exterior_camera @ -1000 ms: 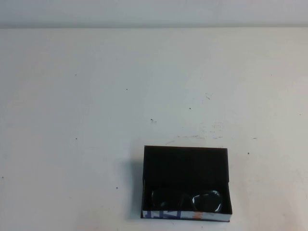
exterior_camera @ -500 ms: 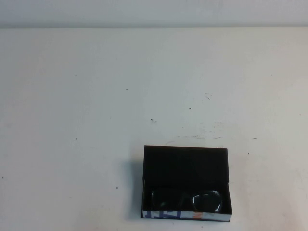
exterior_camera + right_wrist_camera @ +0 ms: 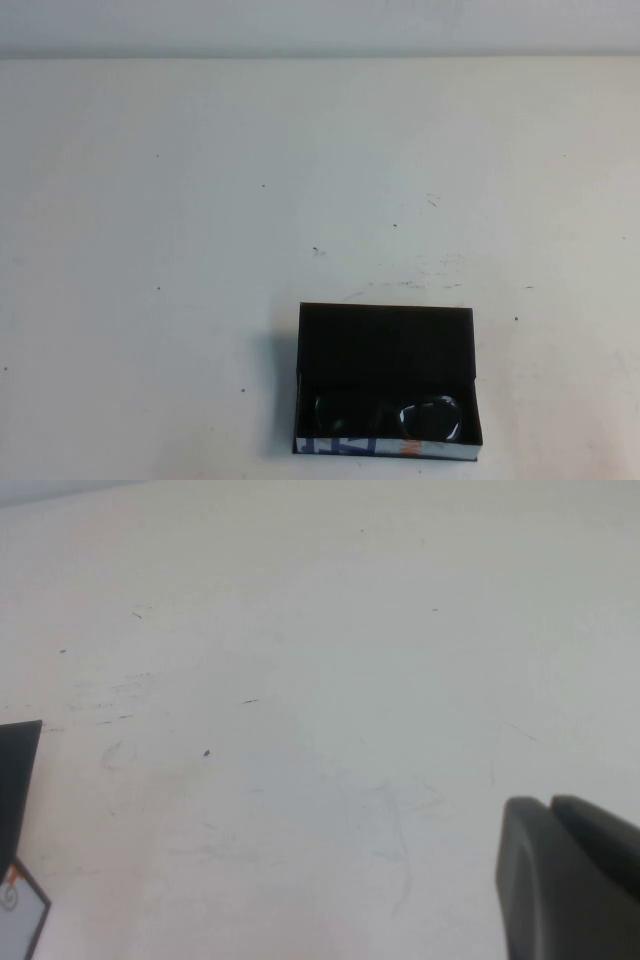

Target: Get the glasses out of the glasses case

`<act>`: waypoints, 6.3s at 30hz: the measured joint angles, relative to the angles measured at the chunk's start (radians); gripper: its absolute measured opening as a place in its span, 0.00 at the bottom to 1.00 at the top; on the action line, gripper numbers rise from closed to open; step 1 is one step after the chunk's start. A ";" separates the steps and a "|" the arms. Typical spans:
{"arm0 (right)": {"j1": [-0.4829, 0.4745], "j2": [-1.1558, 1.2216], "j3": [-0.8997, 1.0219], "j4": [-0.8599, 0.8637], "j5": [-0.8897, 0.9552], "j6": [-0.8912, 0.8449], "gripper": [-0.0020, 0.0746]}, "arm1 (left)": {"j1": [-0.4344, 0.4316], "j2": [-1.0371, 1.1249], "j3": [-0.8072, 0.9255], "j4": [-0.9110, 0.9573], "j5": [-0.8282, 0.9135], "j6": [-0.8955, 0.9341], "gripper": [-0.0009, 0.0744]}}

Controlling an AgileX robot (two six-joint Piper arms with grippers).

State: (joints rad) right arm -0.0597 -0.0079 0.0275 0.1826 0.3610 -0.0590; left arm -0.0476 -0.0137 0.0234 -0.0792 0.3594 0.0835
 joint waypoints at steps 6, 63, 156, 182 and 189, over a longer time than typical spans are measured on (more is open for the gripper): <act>0.000 0.000 0.000 0.000 -0.004 0.000 0.00 | 0.000 0.000 0.000 0.000 0.000 0.000 0.01; 0.000 0.389 -0.564 0.220 -0.002 0.184 0.00 | 0.000 0.000 0.000 0.000 0.000 0.000 0.01; 0.855 1.783 -1.444 -0.183 0.830 -0.464 0.22 | 0.000 0.000 0.000 0.000 0.000 0.000 0.01; 0.855 1.892 -1.455 -0.183 0.760 -0.493 0.50 | 0.000 0.000 0.000 0.000 0.000 0.000 0.01; 0.855 1.933 -1.455 -0.183 0.764 -0.495 0.50 | 0.000 0.000 0.000 0.000 0.000 0.000 0.01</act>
State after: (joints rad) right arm 0.7956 1.9254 -1.4272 0.0000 1.1248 -0.5542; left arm -0.0476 -0.0137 0.0234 -0.0792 0.3594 0.0835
